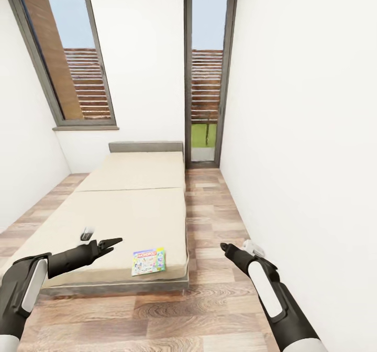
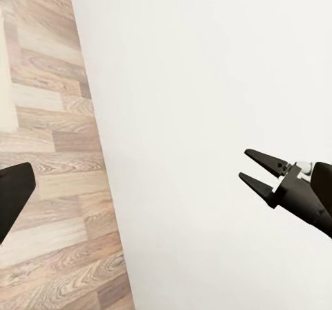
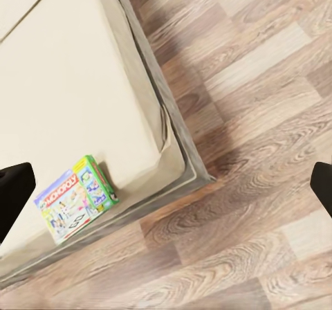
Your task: Put all the toys in the child's room - the three board games (two on the bed and one on the table), the two jigsaw puzzles on the table, and the tennis ball on the table - inside the toy box on the table in the child's room.
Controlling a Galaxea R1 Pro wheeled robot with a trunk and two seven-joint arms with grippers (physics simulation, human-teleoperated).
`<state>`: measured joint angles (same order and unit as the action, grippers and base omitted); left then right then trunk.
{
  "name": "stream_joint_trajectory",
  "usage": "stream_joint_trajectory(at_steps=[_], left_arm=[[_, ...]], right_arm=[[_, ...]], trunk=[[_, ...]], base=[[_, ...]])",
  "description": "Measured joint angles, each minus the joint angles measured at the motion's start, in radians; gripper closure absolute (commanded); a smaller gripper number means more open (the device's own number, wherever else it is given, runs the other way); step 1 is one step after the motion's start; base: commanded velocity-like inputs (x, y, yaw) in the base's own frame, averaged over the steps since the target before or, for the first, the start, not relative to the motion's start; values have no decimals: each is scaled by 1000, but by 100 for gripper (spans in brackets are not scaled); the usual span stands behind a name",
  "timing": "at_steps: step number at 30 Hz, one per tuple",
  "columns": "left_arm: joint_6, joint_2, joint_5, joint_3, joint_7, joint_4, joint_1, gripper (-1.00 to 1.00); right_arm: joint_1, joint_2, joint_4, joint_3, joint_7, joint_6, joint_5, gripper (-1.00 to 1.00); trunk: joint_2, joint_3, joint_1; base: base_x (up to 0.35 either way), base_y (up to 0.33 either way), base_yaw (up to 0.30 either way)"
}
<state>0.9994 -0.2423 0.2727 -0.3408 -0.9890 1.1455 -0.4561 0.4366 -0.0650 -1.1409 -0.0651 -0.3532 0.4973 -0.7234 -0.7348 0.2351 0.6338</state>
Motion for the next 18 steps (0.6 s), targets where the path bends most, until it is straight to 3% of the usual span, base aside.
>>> stream_joint_trajectory(at_steps=[7, 12, 18], left_arm=[[-1, 0, 0, 0, -1, -1, 0, -100], [-1, 0, 0, 0, -1, -1, 0, -100], [-2, 1, 0, 0, -2, -1, 0, -100]], right_arm=[[0, 0, 1, -22, 0, -1, 0, -100], [0, 1, 1, -25, 0, -1, 1, -100], [0, 2, 1, -24, 0, -1, 1, -100]], trunk=[[0, 0, 0], [0, 0, 0], [0, 0, 0]], base=[[28, -90, 220], [61, -167, 46], [28, -32, 8]])
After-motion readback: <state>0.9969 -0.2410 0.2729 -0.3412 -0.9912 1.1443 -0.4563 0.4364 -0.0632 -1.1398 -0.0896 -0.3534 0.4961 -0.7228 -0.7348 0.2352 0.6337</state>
